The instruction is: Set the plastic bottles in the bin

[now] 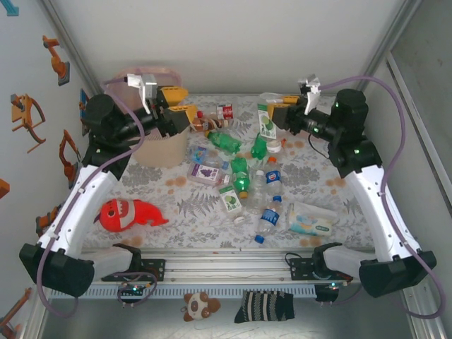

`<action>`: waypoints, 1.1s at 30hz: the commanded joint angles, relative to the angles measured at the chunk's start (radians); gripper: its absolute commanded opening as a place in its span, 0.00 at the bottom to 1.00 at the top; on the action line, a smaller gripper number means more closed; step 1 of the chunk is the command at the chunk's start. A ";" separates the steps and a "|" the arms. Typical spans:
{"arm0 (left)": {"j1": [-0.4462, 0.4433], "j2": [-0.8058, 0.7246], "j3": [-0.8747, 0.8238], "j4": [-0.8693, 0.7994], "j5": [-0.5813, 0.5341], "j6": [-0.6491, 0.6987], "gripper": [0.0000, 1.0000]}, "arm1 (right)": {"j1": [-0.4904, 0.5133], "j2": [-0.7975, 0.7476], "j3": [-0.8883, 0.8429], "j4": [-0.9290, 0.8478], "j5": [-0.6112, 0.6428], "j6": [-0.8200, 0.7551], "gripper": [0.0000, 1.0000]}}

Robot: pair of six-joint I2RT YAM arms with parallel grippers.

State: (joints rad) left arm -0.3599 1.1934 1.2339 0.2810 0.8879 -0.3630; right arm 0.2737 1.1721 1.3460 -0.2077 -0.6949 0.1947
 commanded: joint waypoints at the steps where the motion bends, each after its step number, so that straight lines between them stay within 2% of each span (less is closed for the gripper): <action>1: -0.053 0.012 -0.014 0.129 0.064 0.054 0.78 | 0.032 -0.024 -0.015 0.156 -0.151 0.013 0.30; 4: -0.106 0.029 -0.012 0.148 0.082 0.086 0.79 | 0.066 -0.038 -0.024 0.219 -0.219 -0.006 0.30; 11: -0.185 0.051 0.006 0.170 0.106 0.121 0.80 | 0.121 -0.054 0.025 0.242 -0.265 -0.027 0.17; 17: -0.251 0.082 0.030 0.196 0.109 0.137 0.81 | 0.179 -0.047 0.046 0.366 -0.322 0.047 0.17; 22: -0.298 0.130 0.048 0.250 0.149 0.108 0.80 | 0.246 -0.036 0.076 0.399 -0.319 0.060 0.17; 25: -0.318 0.153 0.056 0.281 0.169 0.085 0.74 | 0.270 -0.029 0.093 0.397 -0.318 0.057 0.17; 33: -0.329 0.150 0.046 0.305 0.186 0.078 0.50 | 0.283 -0.042 0.099 0.335 -0.277 0.012 0.17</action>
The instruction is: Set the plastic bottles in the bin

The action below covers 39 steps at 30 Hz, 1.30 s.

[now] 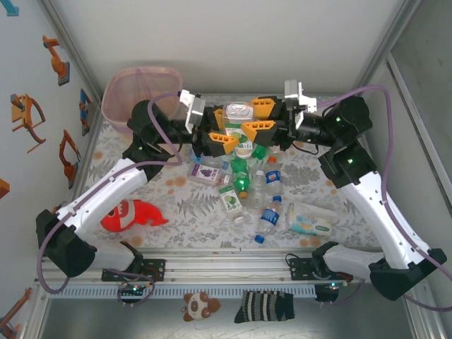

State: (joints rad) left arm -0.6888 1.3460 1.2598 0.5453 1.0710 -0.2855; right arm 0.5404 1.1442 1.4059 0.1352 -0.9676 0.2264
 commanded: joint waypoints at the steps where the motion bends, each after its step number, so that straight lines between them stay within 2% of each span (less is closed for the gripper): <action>1: 0.000 -0.005 0.018 0.036 0.003 0.007 0.47 | 0.018 -0.015 0.039 -0.015 0.000 -0.025 0.17; 5: 0.000 -0.020 0.017 0.012 0.003 0.031 0.43 | 0.019 -0.017 0.039 -0.029 0.010 -0.032 0.20; 8: 0.000 -0.029 0.015 -0.011 0.000 0.051 0.41 | 0.020 -0.021 0.039 -0.037 0.018 -0.037 0.26; 12: 0.000 -0.043 0.015 -0.054 -0.008 0.086 0.34 | 0.021 -0.031 0.038 -0.064 0.035 -0.063 0.29; 18: 0.005 -0.071 0.017 -0.134 -0.035 0.147 0.32 | 0.021 -0.056 0.040 -0.143 0.088 -0.106 0.63; 20: 0.012 -0.081 0.018 -0.173 -0.051 0.169 0.32 | 0.021 -0.076 0.032 -0.178 0.120 -0.128 0.69; 23: 0.030 -0.099 0.015 -0.231 -0.099 0.203 0.31 | 0.020 -0.108 0.021 -0.233 0.171 -0.165 0.72; 29: 0.079 -0.117 0.051 -0.382 -0.348 0.250 0.29 | 0.021 -0.152 0.022 -0.321 0.248 -0.230 0.73; 34: 0.110 -0.115 0.129 -0.566 -0.626 0.321 0.29 | 0.021 -0.164 0.022 -0.358 0.282 -0.252 0.73; 39: 0.154 -0.107 0.201 -0.681 -0.887 0.372 0.25 | 0.021 -0.162 0.022 -0.370 0.286 -0.260 0.73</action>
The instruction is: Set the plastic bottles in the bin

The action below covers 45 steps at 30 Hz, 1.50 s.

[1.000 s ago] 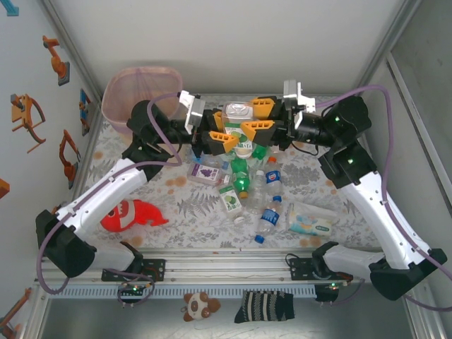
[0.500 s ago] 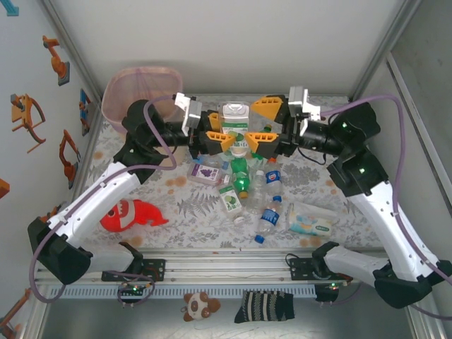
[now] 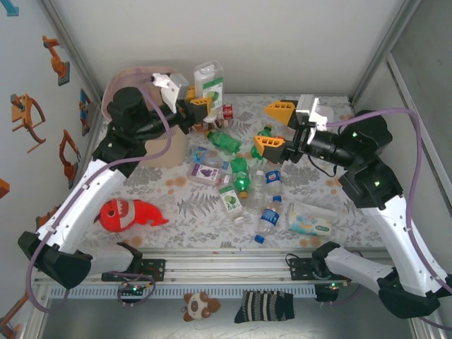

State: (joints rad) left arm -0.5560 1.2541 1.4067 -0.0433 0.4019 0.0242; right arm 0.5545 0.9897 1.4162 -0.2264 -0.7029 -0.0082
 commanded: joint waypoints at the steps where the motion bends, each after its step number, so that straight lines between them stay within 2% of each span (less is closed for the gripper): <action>1: 0.033 -0.010 0.075 -0.116 -0.271 0.068 0.25 | 0.007 -0.007 0.011 -0.008 0.022 -0.027 0.73; 3: 0.065 0.008 0.118 -0.167 -0.353 0.071 0.21 | 0.007 -0.004 0.012 -0.013 0.026 -0.029 0.72; 6: 0.133 0.042 0.179 -0.238 -0.418 0.062 0.18 | 0.007 0.004 0.016 -0.023 0.029 -0.032 0.72; 16: 0.336 0.146 0.254 -0.368 -0.458 0.032 0.17 | 0.007 0.014 0.035 -0.079 0.059 -0.045 0.71; 19: 0.372 0.177 0.261 -0.419 -0.424 0.044 0.18 | 0.007 0.009 0.033 -0.086 0.064 -0.051 0.72; 31: 0.451 0.329 0.295 -0.600 -0.434 -0.012 0.18 | 0.007 0.015 0.020 -0.135 0.114 -0.076 0.71; 45: 0.479 0.545 0.329 -0.758 -0.448 -0.025 0.19 | 0.007 -0.002 0.003 -0.157 0.120 -0.093 0.71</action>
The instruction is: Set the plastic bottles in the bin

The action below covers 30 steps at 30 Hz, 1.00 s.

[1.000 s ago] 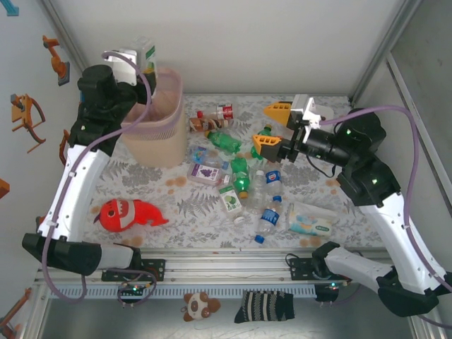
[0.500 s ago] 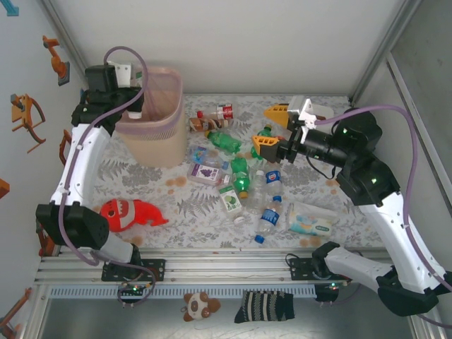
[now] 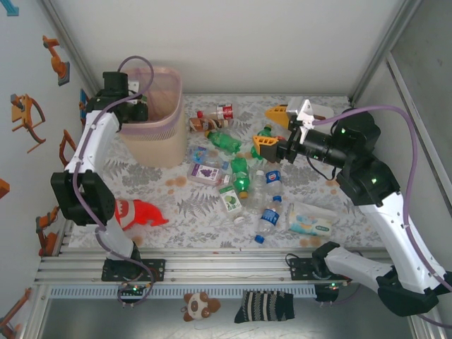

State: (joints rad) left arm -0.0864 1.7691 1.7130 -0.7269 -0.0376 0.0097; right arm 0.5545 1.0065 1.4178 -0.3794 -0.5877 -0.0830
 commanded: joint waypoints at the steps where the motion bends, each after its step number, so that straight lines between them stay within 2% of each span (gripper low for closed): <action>1: 0.010 0.047 0.029 -0.087 -0.008 -0.007 0.20 | 0.007 -0.020 0.001 -0.004 0.005 -0.020 0.71; 15: 0.022 0.227 0.096 -0.152 0.042 0.000 0.32 | 0.007 -0.027 0.001 -0.010 0.007 -0.021 0.71; 21: 0.030 0.260 0.110 -0.148 0.105 0.001 0.47 | 0.007 -0.028 0.004 -0.010 0.006 -0.021 0.71; 30: 0.033 0.176 0.109 -0.110 0.177 -0.032 0.64 | 0.007 -0.022 0.000 -0.021 0.026 -0.023 0.71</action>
State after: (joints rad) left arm -0.0639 1.9575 1.8336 -0.8616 0.0898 -0.0002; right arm 0.5545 0.9958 1.4178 -0.3943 -0.5812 -0.0917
